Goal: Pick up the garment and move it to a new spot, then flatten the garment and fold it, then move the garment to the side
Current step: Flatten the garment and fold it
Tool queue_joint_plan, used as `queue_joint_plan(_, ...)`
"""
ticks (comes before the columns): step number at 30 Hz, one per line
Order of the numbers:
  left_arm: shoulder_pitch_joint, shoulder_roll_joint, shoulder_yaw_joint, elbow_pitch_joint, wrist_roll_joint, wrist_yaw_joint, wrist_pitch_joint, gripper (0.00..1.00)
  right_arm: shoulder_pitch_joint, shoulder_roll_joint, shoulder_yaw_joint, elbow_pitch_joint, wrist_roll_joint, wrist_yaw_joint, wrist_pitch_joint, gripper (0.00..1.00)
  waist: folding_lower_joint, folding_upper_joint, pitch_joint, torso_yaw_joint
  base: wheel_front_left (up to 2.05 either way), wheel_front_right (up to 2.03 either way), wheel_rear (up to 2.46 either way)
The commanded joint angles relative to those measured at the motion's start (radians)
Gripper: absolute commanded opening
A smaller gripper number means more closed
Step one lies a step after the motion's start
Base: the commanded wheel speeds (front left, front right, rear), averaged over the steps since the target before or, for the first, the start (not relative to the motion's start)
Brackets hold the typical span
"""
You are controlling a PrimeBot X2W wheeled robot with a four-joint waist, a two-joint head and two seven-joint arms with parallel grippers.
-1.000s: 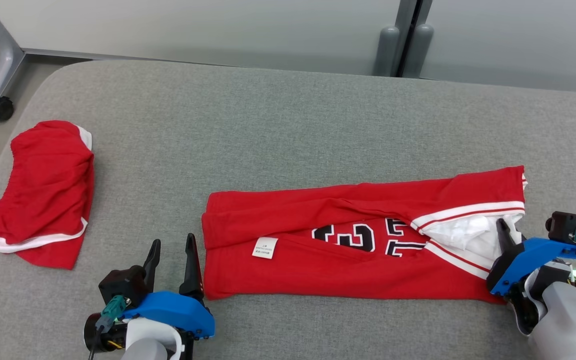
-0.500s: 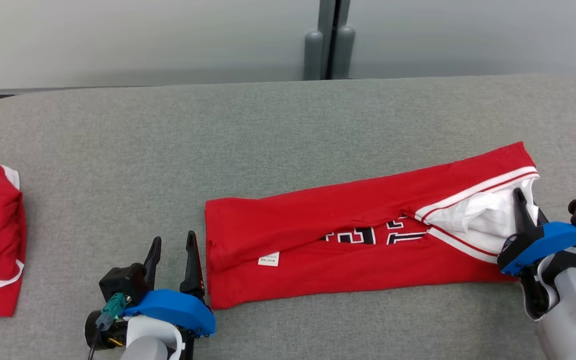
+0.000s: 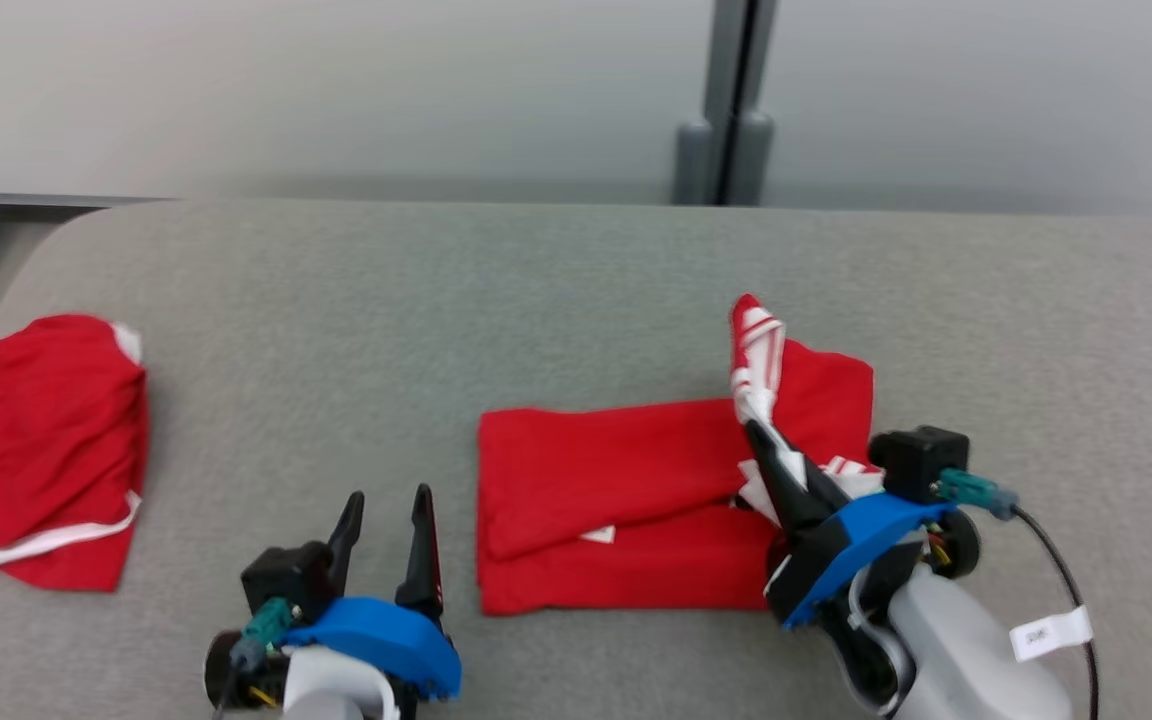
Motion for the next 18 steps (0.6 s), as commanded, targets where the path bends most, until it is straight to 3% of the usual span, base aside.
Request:
queue_joint_plan(1,0.009,0.001,-0.016,0.003,-0.007,-0.006,-0.005,1.0,0.006,0.008,0.042,-0.01,0.02,0.0,0.011,0.0,0.0,-0.0002,0.01,0.05,0.0,0.0,0.0)
queue_joint_plan(7,0.021,0.001,-0.058,0.008,-0.017,-0.001,-0.005,1.0,-0.029,0.038,0.139,0.02,0.06,0.0,0.018,0.0,0.0,-0.0002,0.004,0.169,0.0,0.0,0.0)
queue_joint_plan(12,0.023,0.001,-0.08,0.005,-0.019,0.003,-0.005,1.0,-0.057,0.057,0.195,0.074,0.091,0.0,0.01,0.0,0.0,-0.0002,0.003,0.225,0.0,0.0,0.0)
queue_joint_plan(13,0.022,0.001,-0.081,0.004,-0.02,0.007,-0.005,1.0,-0.066,0.058,0.203,0.08,0.097,0.0,0.005,0.23,0.0,-0.0002,0.003,0.228,0.0,0.0,0.0)
queue_joint_plan(14,0.021,0.001,-0.082,0.002,-0.02,0.01,-0.005,1.0,-0.074,0.058,0.21,0.083,0.101,0.0,-0.004,0.93,0.0,-0.0002,0.003,0.228,0.0,0.0,0.0)
queue_joint_plan(15,0.02,0.001,-0.08,0.001,-0.02,0.012,-0.005,1.0,-0.08,0.059,0.213,0.085,0.109,0.0,-0.013,1.0,0.0,-0.0002,0.004,0.225,0.0,0.0,0.0)
queue_joint_plan(18,0.016,0.001,-0.076,-0.004,-0.014,0.015,-0.005,1.0,-0.088,0.06,0.217,0.087,0.115,0.0,-0.029,1.0,0.0,-0.0002,0.005,0.21,0.0,0.0,0.0)
